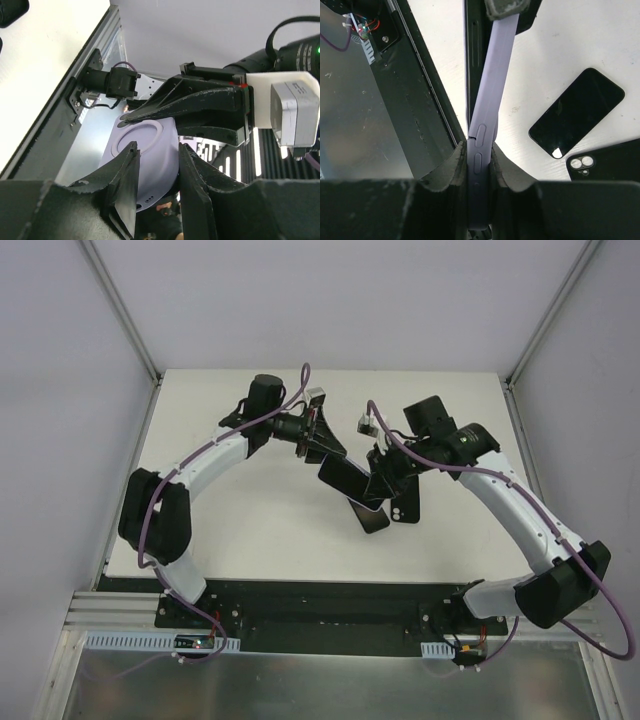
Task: Take the phone out of the phone case
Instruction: Remove the phone case from the phone.
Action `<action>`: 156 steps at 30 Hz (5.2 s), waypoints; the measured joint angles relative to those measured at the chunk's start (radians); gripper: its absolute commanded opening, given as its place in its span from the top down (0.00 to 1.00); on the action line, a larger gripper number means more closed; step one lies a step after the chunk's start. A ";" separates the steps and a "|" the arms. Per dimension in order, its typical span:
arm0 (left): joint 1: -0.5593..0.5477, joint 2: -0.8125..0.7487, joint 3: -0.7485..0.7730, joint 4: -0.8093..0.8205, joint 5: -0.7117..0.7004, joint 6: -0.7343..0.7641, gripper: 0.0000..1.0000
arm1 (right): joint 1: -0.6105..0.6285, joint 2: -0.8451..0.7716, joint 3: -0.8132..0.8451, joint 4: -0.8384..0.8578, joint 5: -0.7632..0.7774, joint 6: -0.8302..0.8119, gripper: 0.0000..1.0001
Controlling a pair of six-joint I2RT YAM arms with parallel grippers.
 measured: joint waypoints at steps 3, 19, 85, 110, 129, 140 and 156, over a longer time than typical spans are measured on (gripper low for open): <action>-0.006 0.016 0.000 -0.011 -0.005 -0.035 1.00 | 0.003 0.003 0.008 -0.017 0.011 -0.011 1.00; -0.016 0.087 0.099 -0.105 -0.079 0.013 0.68 | 0.007 -0.002 0.012 0.003 -0.034 -0.053 1.00; -0.051 -0.108 0.361 -0.856 0.029 1.516 1.00 | -0.194 0.003 -0.030 0.122 -0.547 0.077 1.00; -0.169 -0.107 0.516 -1.055 -0.190 1.756 1.00 | -0.235 0.019 -0.261 0.735 -0.903 0.646 1.00; -0.174 -0.067 0.509 -1.142 -0.234 1.855 1.00 | -0.237 0.008 -0.288 0.721 -0.898 0.703 1.00; -0.133 -0.043 0.486 -1.099 -0.211 1.859 1.00 | -0.236 0.001 -0.288 0.733 -0.838 0.727 1.00; -0.064 -0.007 0.422 -1.015 -0.102 1.829 0.68 | -0.237 0.000 -0.288 0.723 -0.750 0.738 1.00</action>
